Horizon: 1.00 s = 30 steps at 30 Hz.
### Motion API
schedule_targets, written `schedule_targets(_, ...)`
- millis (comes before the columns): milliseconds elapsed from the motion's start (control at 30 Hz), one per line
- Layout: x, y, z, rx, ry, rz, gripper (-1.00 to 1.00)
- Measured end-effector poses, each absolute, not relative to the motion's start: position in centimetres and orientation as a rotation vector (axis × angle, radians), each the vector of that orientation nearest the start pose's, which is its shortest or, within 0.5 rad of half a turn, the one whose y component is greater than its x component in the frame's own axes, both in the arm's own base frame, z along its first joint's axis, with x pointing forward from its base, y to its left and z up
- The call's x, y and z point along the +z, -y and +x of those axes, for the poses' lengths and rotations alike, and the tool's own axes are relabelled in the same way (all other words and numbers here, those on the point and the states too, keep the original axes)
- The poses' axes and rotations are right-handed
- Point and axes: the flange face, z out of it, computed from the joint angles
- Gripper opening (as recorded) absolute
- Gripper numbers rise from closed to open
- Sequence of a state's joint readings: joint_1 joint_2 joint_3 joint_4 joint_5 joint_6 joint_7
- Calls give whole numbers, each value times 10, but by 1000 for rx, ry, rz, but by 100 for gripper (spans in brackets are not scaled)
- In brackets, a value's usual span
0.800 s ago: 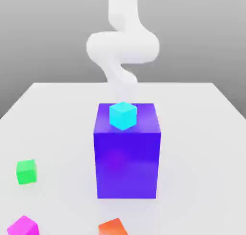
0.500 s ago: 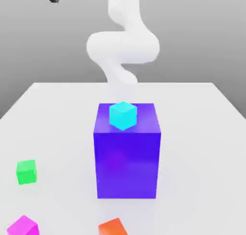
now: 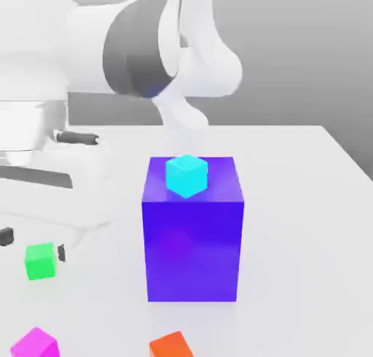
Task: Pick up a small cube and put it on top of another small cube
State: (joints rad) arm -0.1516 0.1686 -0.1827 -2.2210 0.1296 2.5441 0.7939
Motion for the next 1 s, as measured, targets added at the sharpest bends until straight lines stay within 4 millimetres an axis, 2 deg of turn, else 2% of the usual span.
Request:
schedule_targets(200, 209, 224, 510, -31, -1917, -2473, 0)
schedule_targets(333, 147, 230, 506, -3, -1941, -2470, 0)
schedule_targets(367, 135, 230, 506, -1, -1942, -2470, -100)
schedule_targets(533, 135, 230, 506, -1, -1942, -2469, -100)
schedule_targets(567, 128, 230, 505, 0, -1943, -2469, -100)
schedule_targets(633, 143, 230, 506, 0, -1942, -2470, -100)
schedule_targets(733, 183, 231, 504, -1, -1948, -2465, -100)
schedule_targets(833, 205, 251, 472, -11, -2126, -2333, -100)
schedule_targets(1000, 229, 282, 402, -23, -2454, -2002, -100)
